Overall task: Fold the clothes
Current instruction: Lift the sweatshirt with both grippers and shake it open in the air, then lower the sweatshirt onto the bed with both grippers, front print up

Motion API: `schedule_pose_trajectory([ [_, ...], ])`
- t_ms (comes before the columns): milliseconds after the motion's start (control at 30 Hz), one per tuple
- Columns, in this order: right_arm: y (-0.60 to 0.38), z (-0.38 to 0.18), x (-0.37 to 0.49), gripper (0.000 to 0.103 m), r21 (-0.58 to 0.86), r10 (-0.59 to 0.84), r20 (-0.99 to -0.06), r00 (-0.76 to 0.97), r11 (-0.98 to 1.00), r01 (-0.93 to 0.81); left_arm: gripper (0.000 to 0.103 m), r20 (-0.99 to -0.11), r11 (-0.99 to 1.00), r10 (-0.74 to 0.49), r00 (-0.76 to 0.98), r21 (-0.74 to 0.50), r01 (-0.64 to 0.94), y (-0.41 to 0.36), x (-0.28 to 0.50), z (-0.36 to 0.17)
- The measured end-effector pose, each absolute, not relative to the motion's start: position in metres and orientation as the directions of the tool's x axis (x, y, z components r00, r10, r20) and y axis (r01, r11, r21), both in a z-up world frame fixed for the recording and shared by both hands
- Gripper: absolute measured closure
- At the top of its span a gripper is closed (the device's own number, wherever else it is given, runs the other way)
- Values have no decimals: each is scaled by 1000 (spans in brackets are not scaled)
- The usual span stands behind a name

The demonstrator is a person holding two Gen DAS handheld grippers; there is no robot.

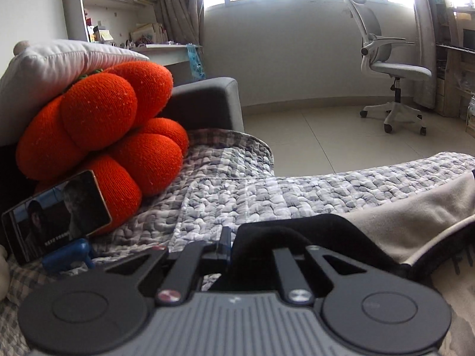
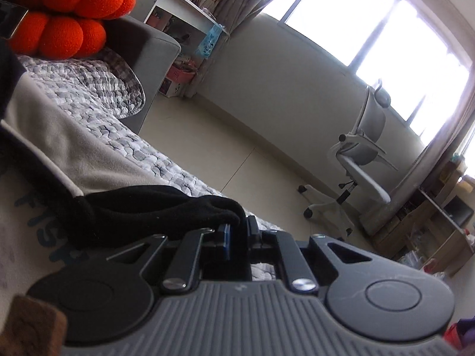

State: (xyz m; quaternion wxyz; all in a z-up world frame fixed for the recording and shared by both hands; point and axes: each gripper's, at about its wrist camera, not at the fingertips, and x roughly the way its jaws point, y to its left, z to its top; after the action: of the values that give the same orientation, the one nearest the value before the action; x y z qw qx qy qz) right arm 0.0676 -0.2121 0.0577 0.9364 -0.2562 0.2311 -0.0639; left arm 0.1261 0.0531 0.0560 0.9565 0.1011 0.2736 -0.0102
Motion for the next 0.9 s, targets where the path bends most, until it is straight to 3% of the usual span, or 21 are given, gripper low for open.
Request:
schedule_pose_trajectory([
  [133,-229,53,61,93,-371,-231,-437,869,927,60,96,-548,982,19,836,167,87,45,142,47],
  [233,-226,50,67,93,-366,-254,-435,864,927,88,95,-563,978,20,826,183,101,36,152,40],
  [333,-219,27,80,93,-436,-302,-461,835,896,83,81,-604,970,69,794,227,88,29,164,23],
  [400,-215,9,86,93,-481,-330,-486,810,874,67,62,-592,967,94,800,244,68,31,163,23],
  [500,-215,14,74,88,-471,-319,-460,828,879,77,42,-584,975,87,807,217,52,46,151,36],
  [567,-219,23,64,73,-435,-311,-450,837,895,99,39,-583,983,81,808,179,30,62,139,47],
  [600,-224,30,58,70,-401,-302,-454,838,909,110,35,-584,987,80,808,158,17,71,131,52],
  [700,-243,46,35,69,-291,-249,-489,836,950,112,19,-585,993,87,807,114,-24,94,89,62],
  [900,-265,55,-53,65,-106,-103,-543,834,993,54,13,-585,998,62,809,41,-47,131,-35,61],
])
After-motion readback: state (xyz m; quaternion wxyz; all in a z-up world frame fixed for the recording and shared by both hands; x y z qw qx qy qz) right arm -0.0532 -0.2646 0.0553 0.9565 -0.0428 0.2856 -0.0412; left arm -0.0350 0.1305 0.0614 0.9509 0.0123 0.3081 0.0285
